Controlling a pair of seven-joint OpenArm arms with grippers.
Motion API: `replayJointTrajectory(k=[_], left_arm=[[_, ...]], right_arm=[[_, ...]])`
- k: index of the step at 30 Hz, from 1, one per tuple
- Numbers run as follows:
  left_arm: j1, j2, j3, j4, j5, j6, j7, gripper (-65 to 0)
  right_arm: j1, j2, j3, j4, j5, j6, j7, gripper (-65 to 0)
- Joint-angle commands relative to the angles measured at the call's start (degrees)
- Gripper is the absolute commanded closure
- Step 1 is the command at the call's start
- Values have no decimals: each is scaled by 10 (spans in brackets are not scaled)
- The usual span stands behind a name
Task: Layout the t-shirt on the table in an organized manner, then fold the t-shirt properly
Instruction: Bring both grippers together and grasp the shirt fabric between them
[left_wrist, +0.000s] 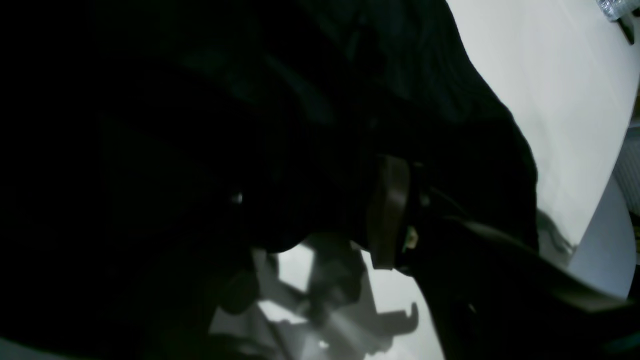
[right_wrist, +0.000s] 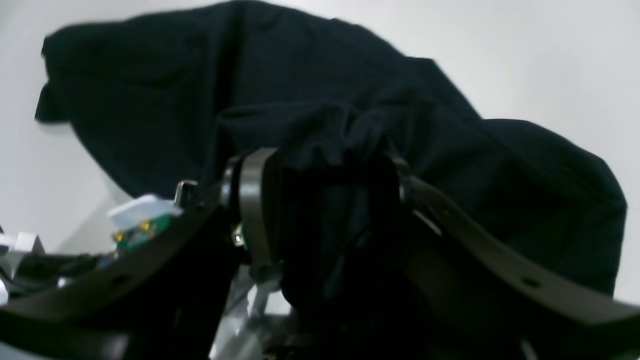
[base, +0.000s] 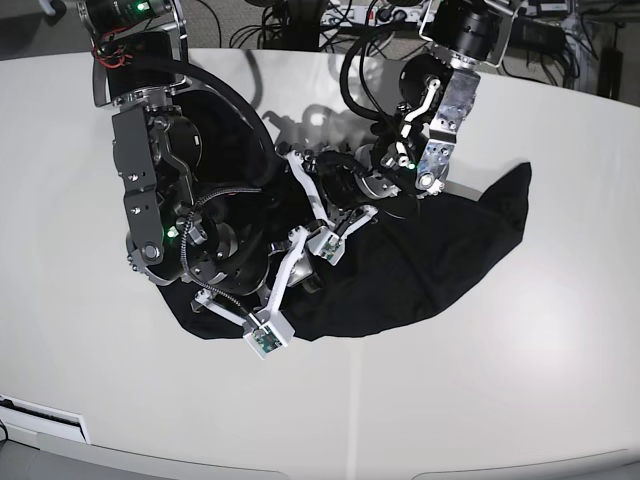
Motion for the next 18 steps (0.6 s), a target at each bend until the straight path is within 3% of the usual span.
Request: replayJointTrajectory(k=[1, 3, 4, 6, 7, 13, 18], left_arm=[[-10, 9, 0, 10, -3, -2, -16, -311], [-10, 9, 0, 10, 5, 14, -29, -274], [-10, 9, 0, 10, 10, 25, -33, -211], [-11, 9, 0, 10, 11, 34, -32, -23], [-12, 9, 0, 10, 11, 34, -27, 0], [-39, 7, 0, 16, 11, 32, 30, 0], [-38, 7, 0, 68, 46, 32, 58, 0]], right_arm=[[11, -2, -1, 16, 11, 9, 3, -308], [11, -2, -1, 26, 11, 8, -2, -308], [11, -2, -1, 33, 11, 8, -5, -308], [11, 0, -1, 49, 11, 8, -13, -308], [11, 2, -1, 57, 10, 8, -17, -308], [10, 47, -1, 71, 10, 5, -24, -308], [7, 98, -1, 72, 18, -25, -71, -308]])
